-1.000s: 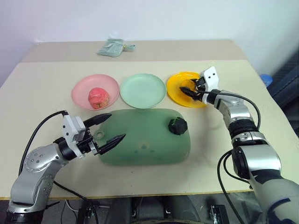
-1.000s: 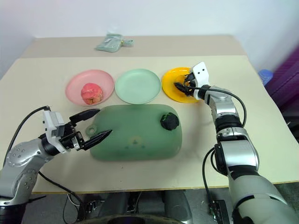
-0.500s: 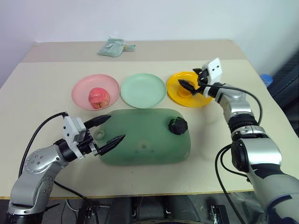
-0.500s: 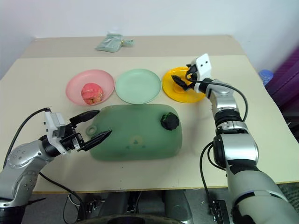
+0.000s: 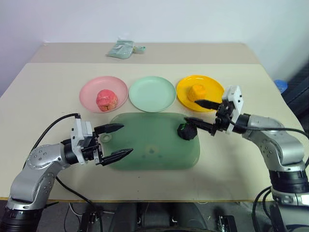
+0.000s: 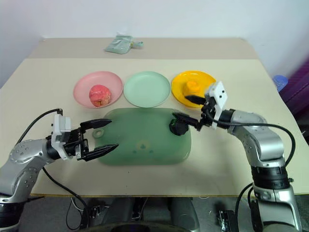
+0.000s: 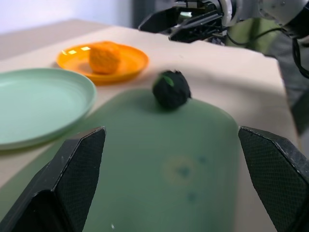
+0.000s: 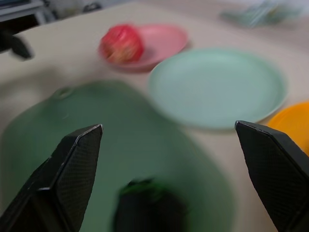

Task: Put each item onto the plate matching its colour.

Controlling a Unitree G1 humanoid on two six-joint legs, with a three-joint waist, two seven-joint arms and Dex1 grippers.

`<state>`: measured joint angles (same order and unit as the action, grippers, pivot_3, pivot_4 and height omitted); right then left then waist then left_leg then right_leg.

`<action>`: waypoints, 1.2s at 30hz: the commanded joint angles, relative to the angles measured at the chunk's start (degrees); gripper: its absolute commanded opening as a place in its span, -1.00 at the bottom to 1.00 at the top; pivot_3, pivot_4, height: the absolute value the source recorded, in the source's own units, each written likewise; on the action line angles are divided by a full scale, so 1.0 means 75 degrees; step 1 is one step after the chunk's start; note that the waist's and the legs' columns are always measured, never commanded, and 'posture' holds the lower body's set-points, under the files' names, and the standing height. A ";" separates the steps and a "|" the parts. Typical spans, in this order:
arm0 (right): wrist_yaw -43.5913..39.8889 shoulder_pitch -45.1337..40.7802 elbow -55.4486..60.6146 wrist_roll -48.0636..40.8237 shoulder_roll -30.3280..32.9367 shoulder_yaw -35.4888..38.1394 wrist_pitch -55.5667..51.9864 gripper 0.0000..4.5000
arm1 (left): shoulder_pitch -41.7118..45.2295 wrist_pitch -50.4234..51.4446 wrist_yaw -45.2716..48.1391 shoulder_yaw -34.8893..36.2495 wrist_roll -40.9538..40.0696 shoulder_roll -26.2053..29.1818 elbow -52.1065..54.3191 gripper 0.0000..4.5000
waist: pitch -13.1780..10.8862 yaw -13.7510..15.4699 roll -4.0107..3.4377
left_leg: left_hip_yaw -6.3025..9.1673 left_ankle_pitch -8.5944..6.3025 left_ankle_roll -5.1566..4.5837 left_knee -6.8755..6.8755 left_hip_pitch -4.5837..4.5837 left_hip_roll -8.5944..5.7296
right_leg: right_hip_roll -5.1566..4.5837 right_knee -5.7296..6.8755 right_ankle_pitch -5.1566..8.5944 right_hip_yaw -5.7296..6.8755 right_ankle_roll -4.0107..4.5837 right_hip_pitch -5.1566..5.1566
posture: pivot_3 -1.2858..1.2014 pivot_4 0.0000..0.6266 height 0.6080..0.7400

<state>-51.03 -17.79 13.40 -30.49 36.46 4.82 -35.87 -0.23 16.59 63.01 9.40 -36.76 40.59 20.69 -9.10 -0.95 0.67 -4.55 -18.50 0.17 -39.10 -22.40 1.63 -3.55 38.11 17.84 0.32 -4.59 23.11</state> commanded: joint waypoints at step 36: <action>0.1295 -0.4732 -0.7143 0.2827 -0.3289 -0.1464 0.4572 0.01 | -0.0662 -0.0380 -0.1627 0.0264 0.0727 -0.0545 0.0759 1.00 | 0.0000 -0.0037 0.0002 | -0.0005 0.0010 0.0018 -0.0005 -0.0002 -0.0005 | 0.0002 0.0011 0.0000 0.0003 0.0000 0.0009 | 0.03 -0.52 1.00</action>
<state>-42.88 -50.72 -33.70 -10.78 12.63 -6.99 -6.73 -5.00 15.21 52.12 10.87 -32.33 36.82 24.47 -9.10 -1.23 0.68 -4.60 -18.42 0.30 -39.14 -22.41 1.58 -3.54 38.20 17.84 0.34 -4.59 23.17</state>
